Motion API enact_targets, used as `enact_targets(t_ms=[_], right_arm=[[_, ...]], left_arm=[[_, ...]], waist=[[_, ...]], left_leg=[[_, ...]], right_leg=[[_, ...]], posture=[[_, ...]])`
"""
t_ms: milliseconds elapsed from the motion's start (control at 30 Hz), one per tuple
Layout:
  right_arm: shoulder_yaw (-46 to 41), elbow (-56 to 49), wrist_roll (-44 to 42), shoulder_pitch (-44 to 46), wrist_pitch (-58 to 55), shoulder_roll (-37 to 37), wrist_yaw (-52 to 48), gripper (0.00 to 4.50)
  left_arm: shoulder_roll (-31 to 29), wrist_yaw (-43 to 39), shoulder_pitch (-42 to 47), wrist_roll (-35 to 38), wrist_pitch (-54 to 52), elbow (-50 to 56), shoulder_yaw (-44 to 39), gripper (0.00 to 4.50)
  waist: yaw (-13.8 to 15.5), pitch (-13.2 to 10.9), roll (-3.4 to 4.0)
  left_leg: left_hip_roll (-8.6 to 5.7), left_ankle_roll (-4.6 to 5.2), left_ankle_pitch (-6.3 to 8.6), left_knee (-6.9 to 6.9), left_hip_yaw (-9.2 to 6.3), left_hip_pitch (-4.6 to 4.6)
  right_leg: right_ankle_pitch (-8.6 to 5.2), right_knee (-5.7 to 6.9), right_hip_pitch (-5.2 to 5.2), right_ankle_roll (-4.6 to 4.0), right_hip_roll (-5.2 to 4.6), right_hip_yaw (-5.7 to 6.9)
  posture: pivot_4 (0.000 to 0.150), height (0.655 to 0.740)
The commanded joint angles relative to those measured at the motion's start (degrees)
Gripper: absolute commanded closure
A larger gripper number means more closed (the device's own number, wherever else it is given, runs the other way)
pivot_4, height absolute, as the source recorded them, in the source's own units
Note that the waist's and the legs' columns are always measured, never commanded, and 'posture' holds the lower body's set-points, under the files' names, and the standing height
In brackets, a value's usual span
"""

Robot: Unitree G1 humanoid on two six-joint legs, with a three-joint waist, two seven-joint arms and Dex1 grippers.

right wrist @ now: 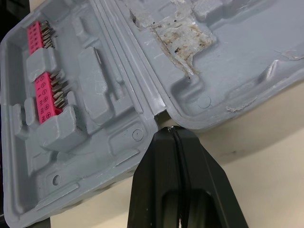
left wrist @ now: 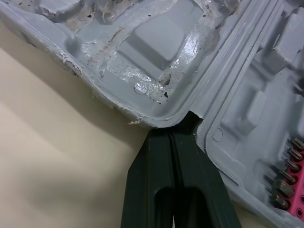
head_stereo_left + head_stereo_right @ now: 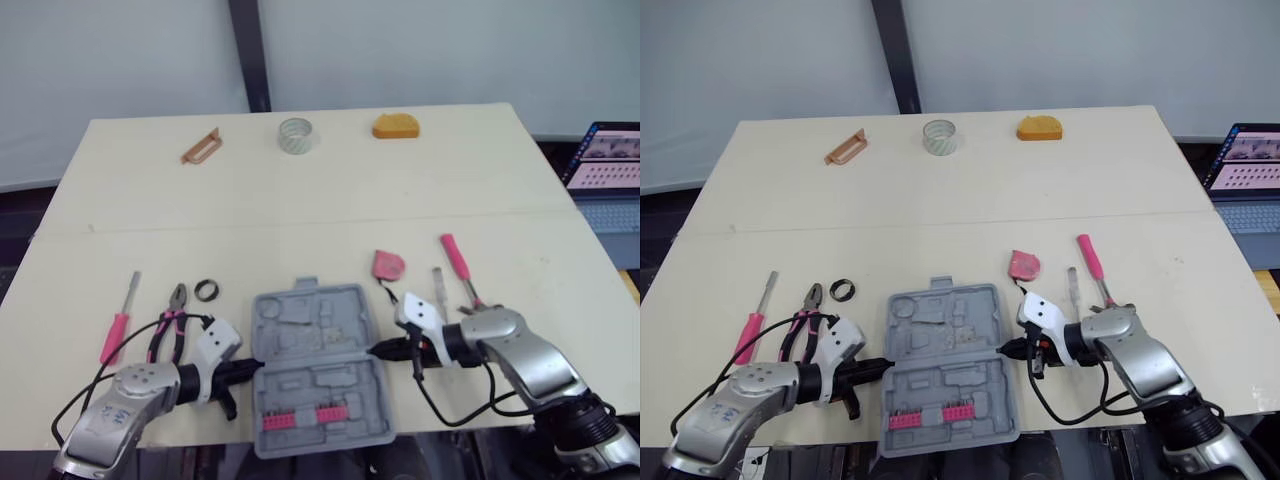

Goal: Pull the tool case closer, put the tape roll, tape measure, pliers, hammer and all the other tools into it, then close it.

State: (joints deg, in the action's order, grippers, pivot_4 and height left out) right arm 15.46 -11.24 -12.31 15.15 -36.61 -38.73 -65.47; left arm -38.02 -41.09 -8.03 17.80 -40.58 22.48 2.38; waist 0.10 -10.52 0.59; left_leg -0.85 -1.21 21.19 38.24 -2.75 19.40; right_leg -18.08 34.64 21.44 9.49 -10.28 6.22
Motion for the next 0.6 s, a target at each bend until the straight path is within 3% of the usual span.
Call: enact_targets(t_ms=[33, 600], right_arm=[[0.57, -3.29, -2.30, -0.64, -0.09, -0.51, -1.23, 4.44], [1.47, -5.70, -4.10, -2.52, -0.97, -3.67, -2.37, 4.44]], left_arm=[[-0.79, -1.88, -2.13, 0.80, -0.51, 1.93, 2.55, 4.44], [-1.77, -2.83, -2.86, 0.09, 1.14, 0.95, 3.32, 4.44]], waist=[[0.00, 0.00, 0.00], [0.28, 0.01, -0.01]], left_leg=[[0.00, 0.00, 0.00, 0.00, 0.00, 0.00], [0.00, 0.01, 0.00, 0.01, 0.02, 0.00]], right_leg=[[0.00, 0.00, 0.00, 0.00, 0.00, 0.00], [0.00, -0.03, -0.01, 0.00, 0.00, -0.01]], posture=[[0.150, 0.7400], [0.150, 0.7400]])
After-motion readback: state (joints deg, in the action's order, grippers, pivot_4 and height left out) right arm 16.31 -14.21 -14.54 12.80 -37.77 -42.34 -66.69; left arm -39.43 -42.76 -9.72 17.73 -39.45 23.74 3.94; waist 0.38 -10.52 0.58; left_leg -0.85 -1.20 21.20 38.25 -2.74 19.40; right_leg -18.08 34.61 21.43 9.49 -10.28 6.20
